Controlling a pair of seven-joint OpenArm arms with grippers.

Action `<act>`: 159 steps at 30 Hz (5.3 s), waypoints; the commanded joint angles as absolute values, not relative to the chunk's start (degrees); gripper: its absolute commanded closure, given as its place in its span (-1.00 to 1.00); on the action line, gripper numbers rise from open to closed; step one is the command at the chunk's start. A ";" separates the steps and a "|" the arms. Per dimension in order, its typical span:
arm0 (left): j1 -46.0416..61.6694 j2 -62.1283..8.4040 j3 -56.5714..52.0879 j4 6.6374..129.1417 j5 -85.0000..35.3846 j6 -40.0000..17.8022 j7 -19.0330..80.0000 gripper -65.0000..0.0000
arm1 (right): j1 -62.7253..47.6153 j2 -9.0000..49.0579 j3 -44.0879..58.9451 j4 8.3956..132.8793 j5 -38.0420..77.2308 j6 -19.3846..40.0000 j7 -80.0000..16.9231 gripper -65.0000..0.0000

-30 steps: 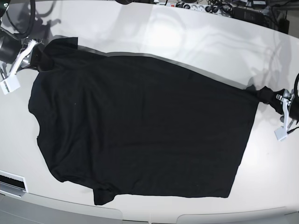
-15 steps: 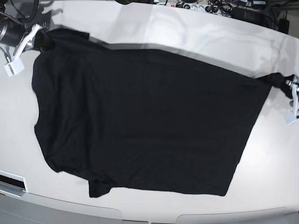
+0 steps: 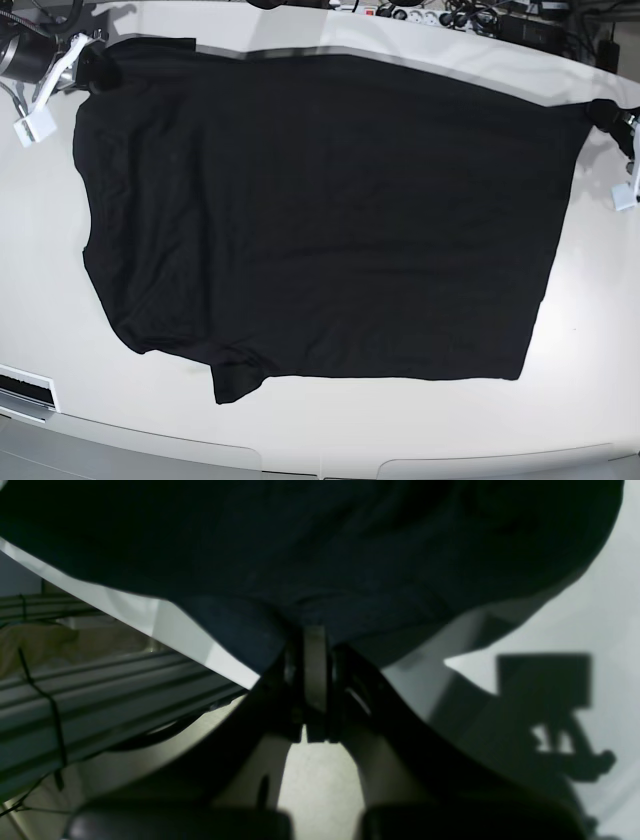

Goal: Layout the t-shirt on the table in an organized manner, then fold the t-shirt properly
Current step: 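Drag the held shirt edge away from the robot with both grippers, then pull the shirt edge back toward the robot with both grippers, then release the shirt and regrasp its corner with the right gripper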

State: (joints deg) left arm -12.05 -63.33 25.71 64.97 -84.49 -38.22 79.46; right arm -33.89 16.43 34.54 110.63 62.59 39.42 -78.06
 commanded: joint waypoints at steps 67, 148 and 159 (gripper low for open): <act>-11.64 -63.29 25.06 79.02 -55.42 -34.89 59.75 1.00 | -26.96 16.80 34.85 100.71 58.04 39.29 -61.47 1.00; -20.64 -57.91 25.06 79.02 -41.17 -26.65 54.68 -0.27 | -16.56 18.26 31.33 106.13 44.10 32.36 -59.77 -0.07; -20.47 -58.08 25.06 79.00 -42.48 -26.68 54.02 -0.27 | -25.45 13.78 37.39 106.56 61.47 36.29 -69.45 -0.07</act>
State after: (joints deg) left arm -19.38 -56.51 25.71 78.56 -42.39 -26.76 54.19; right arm -25.47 12.93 37.01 105.73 59.96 36.03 -70.17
